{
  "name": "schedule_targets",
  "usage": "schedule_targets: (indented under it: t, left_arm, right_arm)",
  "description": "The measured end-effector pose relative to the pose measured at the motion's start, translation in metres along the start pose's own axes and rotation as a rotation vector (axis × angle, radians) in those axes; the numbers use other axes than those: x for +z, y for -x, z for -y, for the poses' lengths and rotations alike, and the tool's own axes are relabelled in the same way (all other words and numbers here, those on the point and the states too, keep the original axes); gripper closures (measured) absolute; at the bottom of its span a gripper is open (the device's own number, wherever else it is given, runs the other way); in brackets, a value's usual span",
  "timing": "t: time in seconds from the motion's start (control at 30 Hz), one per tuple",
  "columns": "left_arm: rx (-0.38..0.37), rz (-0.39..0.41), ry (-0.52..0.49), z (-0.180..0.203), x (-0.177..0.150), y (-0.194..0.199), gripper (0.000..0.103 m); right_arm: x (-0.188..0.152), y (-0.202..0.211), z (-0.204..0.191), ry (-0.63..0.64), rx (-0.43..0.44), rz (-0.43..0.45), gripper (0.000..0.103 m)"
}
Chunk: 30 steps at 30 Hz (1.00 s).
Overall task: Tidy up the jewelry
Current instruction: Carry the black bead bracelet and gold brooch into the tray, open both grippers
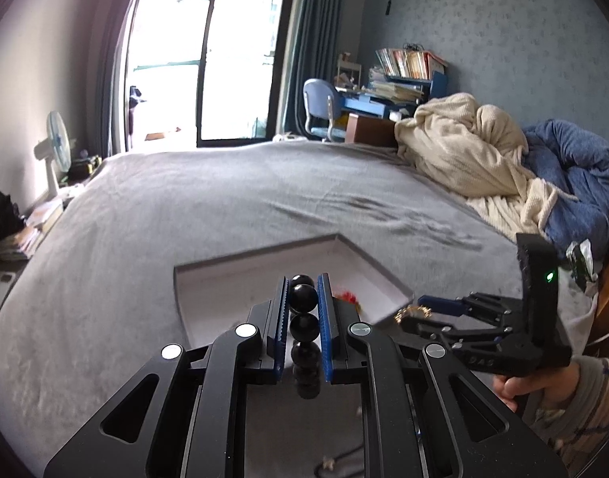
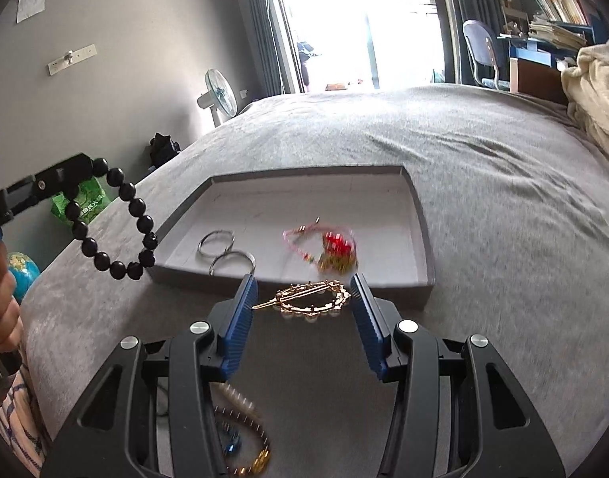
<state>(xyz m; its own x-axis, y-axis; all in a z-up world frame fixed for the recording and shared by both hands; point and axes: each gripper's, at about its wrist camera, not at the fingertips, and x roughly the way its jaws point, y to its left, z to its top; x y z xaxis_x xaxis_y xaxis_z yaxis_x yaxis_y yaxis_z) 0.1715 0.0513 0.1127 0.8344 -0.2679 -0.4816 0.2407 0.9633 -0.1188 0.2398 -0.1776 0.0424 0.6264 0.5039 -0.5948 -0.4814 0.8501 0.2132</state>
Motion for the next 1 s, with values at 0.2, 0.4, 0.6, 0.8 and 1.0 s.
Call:
schedule_targets:
  t: [0.2,0.4,0.6,0.8,1.0]
  left_arm:
    - [0.002,0.01,-0.008,0.001,0.015,-0.018,0.088]
    - [0.017,-0.022,0.01,-0.008,0.012,-0.043,0.088]
    - [0.032,-0.071,0.031,-0.021,-0.004,-0.066,0.088]
    - [0.062,-0.128,0.051,-0.033,-0.026,-0.082,0.088]
    - [0.09,-0.164,0.054,-0.038,-0.041,-0.09,0.088]
  right_arm:
    - [0.021,-0.021,0.013,0.005,-0.029,-0.013,0.054]
    - [0.031,-0.05,0.025,0.015,-0.061,-0.057,0.054]
    - [0.025,-0.076,0.034,0.015,-0.083,-0.106,0.054]
    - [0.016,-0.087,0.036,0.019,-0.085,-0.124,0.054]
    - [0.013,-0.092,0.039,0.012,-0.086,-0.128,0.054]
